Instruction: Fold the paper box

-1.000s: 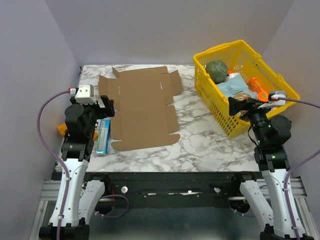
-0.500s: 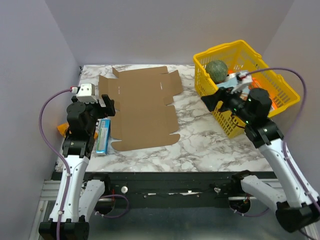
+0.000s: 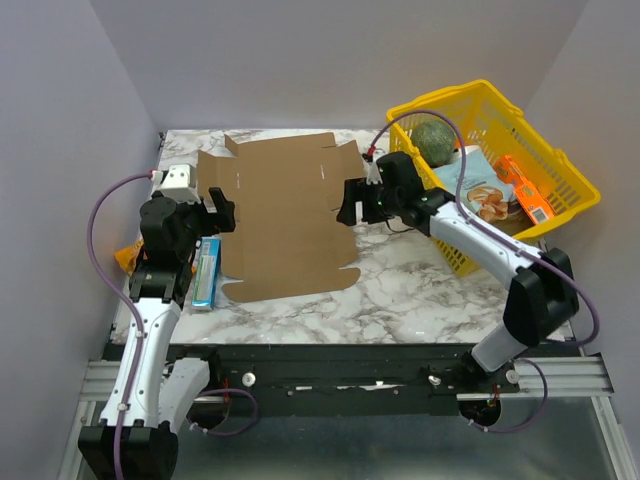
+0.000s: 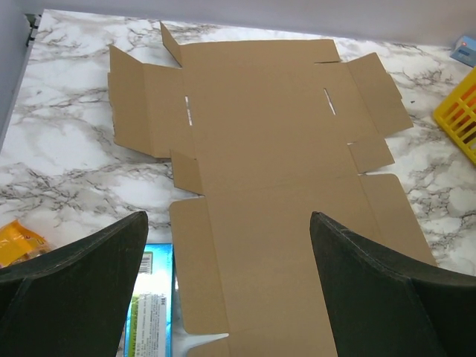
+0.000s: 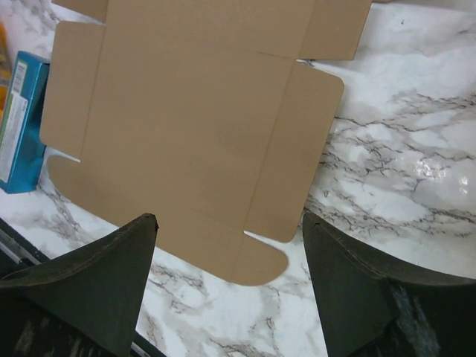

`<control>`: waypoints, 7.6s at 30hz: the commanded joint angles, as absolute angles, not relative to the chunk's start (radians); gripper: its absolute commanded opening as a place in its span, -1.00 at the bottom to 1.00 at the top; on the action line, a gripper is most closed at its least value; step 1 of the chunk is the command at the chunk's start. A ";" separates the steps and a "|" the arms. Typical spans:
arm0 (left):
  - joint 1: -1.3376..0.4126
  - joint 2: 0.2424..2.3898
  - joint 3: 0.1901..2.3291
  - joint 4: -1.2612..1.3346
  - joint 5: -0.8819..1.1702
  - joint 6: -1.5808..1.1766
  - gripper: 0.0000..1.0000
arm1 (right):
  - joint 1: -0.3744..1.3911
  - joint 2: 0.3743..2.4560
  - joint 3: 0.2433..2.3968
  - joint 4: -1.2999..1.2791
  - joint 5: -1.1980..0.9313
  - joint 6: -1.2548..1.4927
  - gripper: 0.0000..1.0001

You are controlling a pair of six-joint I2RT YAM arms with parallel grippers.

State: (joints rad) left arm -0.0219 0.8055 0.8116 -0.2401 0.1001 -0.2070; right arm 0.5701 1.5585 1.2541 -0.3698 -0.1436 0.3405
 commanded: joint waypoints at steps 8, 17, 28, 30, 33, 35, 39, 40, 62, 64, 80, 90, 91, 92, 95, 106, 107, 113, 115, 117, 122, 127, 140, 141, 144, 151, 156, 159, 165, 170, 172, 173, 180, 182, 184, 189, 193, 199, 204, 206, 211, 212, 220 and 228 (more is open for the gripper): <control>0.052 0.856 0.827 -0.232 0.225 -0.265 0.98 | 0.566 1.923 1.525 -0.368 -0.063 0.370 0.72; 0.057 0.870 0.824 -0.224 0.252 -0.279 0.98 | 0.514 2.084 1.623 -0.391 -0.017 0.380 0.71; 0.060 0.899 0.824 -0.224 0.268 -0.281 0.98 | 0.485 2.216 1.752 -0.385 -0.066 0.360 0.67; 0.061 0.902 0.824 -0.224 0.268 -0.281 0.98 | 0.483 2.235 1.770 -0.379 -0.089 0.361 0.65; 0.061 0.902 0.824 -0.218 0.287 -0.276 0.98 | 0.483 2.275 1.801 -0.374 -0.120 0.362 0.64; 0.063 0.900 0.821 -0.215 0.288 -0.276 0.97 | 0.485 2.299 1.819 -0.376 -0.136 0.362 0.64; 0.063 0.908 0.822 -0.216 0.287 -0.275 0.98 | 0.485 2.324 1.833 -0.374 -0.155 0.368 0.57; 0.063 0.911 0.821 -0.215 0.288 -0.275 0.98 | 0.485 2.325 1.833 -0.368 -0.169 0.367 0.51; 0.075 0.923 0.828 -0.218 0.290 -0.276 0.97 | 0.485 2.097 1.617 -0.115 -0.339 0.330 -0.99; 0.083 0.917 0.833 -0.218 0.290 -0.278 0.98 | 0.485 2.004 1.557 -0.089 -0.347 0.322 -0.99; 0.261 0.922 0.818 -0.065 0.552 -0.429 0.98 | 0.485 1.352 1.190 -0.063 -0.310 0.311 -0.99; 0.290 0.893 0.830 -0.064 0.595 -0.390 0.98 | 0.485 1.074 1.170 -0.212 -0.284 0.311 -0.99; 0.293 0.897 0.828 -0.060 0.597 -0.400 0.98 | 0.485 1.063 1.167 -0.224 -0.290 0.313 -0.99; 0.299 0.905 0.827 -0.055 0.612 -0.405 0.98 | 0.485 1.034 1.166 -0.229 -0.299 0.311 -0.99; 0.307 0.928 0.819 -0.006 0.681 -0.448 0.98 | 0.485 0.987 1.161 -0.245 -0.320 0.319 -0.99; 0.310 1.031 0.807 0.181 0.865 -0.578 0.98 | 0.485 0.882 1.200 -0.291 -0.417 0.351 -0.99; 0.308 1.046 0.807 0.202 0.879 -0.595 0.98 | 0.485 0.877 1.203 -0.291 -0.434 0.354 -0.99; 0.307 1.074 0.815 0.250 0.910 -0.617 0.98 | 0.485 0.858 1.235 -0.302 -0.472 0.376 -0.99; 0.307 1.078 0.798 0.249 0.904 -0.609 0.98 | 0.485 0.851 1.238 -0.302 -0.477 0.382 -0.99; 0.308 1.085 0.795 0.217 0.890 -0.589 0.98 | 0.485 0.845 1.244 -0.301 -0.486 0.387 -0.99; 0.308 1.089 0.785 0.245 0.887 -0.595 0.98 | 0.485 0.830 1.255 -0.302 -0.502 0.396 -0.99; 0.311 1.097 0.775 0.285 0.911 -0.624 0.98 | 0.485 0.815 1.261 -0.302 -0.514 0.399 -0.99; 0.313 1.154 0.712 0.667 1.049 -0.867 0.77 | 0.485 0.816 1.266 -0.305 -0.535 0.416 -0.99; 0.311 1.157 0.707 0.684 1.054 -0.880 0.72 | 0.485 0.818 1.266 -0.305 -0.537 0.417 -0.99; 0.311 1.169 0.672 0.855 1.080 -0.999 0.49 | 0.485 0.821 1.261 -0.305 -0.538 0.417 -0.99; 0.311 1.169 0.647 0.947 1.094 -1.045 -0.15 | 0.483 0.822 1.240 -0.308 -0.512 0.416 -0.99; 0.308 1.157 0.641 0.903 1.071 -1.012 -0.67 | 0.485 0.824 1.220 -0.307 -0.486 0.410 -0.99; 0.304 1.138 0.641 0.878 1.068 -0.982 -0.88 | 0.485 0.822 1.198 -0.314 -0.441 0.405 -0.92; 0.278 1.031 0.724 0.454 1.037 -0.657 -1.00 | 0.485 0.801 1.172 -0.402 -0.135 0.312 0.76; 0.242 1.031 0.790 0.367 1.121 -0.526 -1.00 | 0.485 0.747 1.163 -0.425 0.078 0.174 0.96; 0.236 1.034 0.801 0.374 1.164 -0.526 -1.00 | 0.485 0.730 1.169 -0.416 0.170 0.129 0.97; 0.232 1.028 0.802 0.374 1.172 -0.519 -1.00 | 0.485 0.717 1.183 -0.408 0.198 0.115 0.98; 0.213 0.989 0.821 0.285 1.247 -0.416 -1.00 | 0.483 0.701 1.276 -0.299 0.160 -0.069 1.00; 0.210 0.967 0.827 0.233 1.252 -0.376 -1.00 | 0.485 0.739 1.340 -0.327 0.075 -0.094 1.00; 0.201 0.954 0.827 0.201 1.258 -0.344 -1.00 | 0.485 0.790 1.408 -0.328 0.005 -0.071 1.00; 0.170 0.942 0.828 0.190 1.275 -0.330 -1.00 | 0.485 0.991 1.627 -0.510 -0.292 -0.098 1.00; 0.164 0.934 0.838 0.115 1.273 -0.273 -1.00 | 0.485 1.192 1.794 -0.692 -0.420 -0.219 1.00; 0.155 0.927 0.833 0.114 1.293 -0.264 -1.00 | 0.483 1.376 1.907 -0.830 -0.596 -0.414 1.00; 0.152 0.917 0.828 0.114 1.307 -0.261 -1.00 | 0.485 1.462 1.925 -0.828 -0.562 -0.477 1.00; 0.153 0.916 0.828 0.112 1.305 -0.259 -1.00 | 0.485 1.503 1.953 -0.856 -0.538 -0.489 1.00; 0.152 0.919 0.830 0.104 1.309 -0.253 -1.00 | 0.485 1.539 1.944 -0.867 -0.535 -0.494 0.90; 0.152 0.917 0.830 0.101 1.307 -0.250 -1.00 | 0.485 1.542 1.934 -0.862 -0.532 -0.491 0.68; 0.152 0.919 0.831 0.094 1.316 -0.241 -1.00 | 0.485 1.551 1.922 -0.897 -0.635 -0.459 0.10; 0.146 0.916 0.828 0.094 1.298 -0.238 -1.00 | 0.485 1.549 1.916 -0.913 -0.683 -0.436 -0.93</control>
